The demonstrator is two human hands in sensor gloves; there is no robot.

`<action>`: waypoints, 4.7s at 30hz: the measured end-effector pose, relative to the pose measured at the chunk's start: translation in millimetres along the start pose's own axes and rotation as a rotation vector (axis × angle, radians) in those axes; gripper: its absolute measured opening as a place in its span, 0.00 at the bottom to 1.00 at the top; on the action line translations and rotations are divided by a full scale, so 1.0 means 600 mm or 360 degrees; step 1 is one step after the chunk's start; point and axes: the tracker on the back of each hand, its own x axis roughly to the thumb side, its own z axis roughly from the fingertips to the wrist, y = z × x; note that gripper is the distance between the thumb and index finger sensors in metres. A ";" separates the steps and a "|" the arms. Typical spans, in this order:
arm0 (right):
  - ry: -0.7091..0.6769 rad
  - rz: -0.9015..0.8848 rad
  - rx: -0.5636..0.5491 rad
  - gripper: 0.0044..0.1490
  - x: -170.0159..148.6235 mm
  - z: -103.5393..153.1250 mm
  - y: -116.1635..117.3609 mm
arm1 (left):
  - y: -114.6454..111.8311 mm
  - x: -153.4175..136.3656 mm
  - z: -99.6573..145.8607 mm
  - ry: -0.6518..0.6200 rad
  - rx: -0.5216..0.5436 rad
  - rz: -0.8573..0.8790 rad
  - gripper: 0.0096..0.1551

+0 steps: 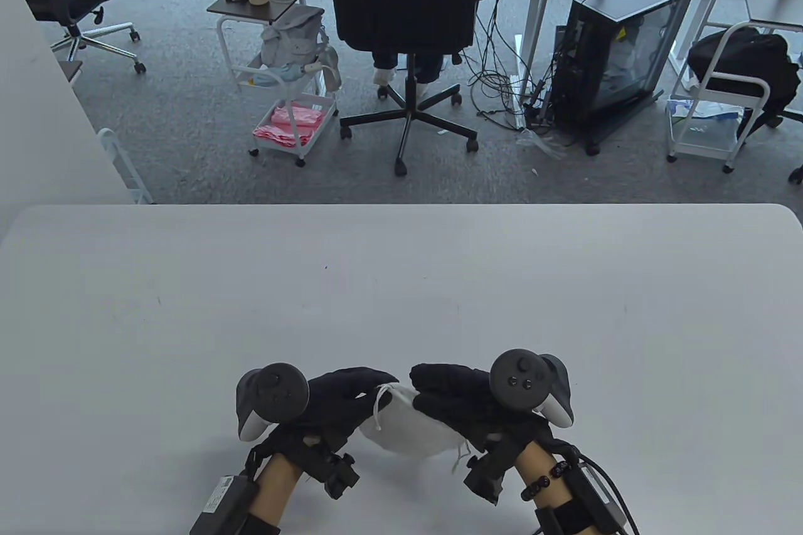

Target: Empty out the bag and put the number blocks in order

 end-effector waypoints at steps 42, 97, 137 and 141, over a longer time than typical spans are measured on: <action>0.0155 0.0628 -0.0700 0.25 0.070 0.021 0.005 | 0.035 0.123 0.006 0.0452 0.0022 -0.0889 0.24; 0.0131 -0.2214 0.0395 0.43 -0.158 -0.035 0.076 | 0.011 -0.002 -0.039 0.0191 -0.0051 0.1463 0.23; -0.0258 0.1412 -0.0558 0.21 0.088 -0.050 0.044 | -0.007 -0.021 -0.044 0.0160 0.0021 -0.0349 0.25; 0.0074 0.0984 -0.0335 0.41 0.068 -0.042 -0.003 | -0.004 -0.025 -0.038 0.0218 0.0120 -0.0337 0.22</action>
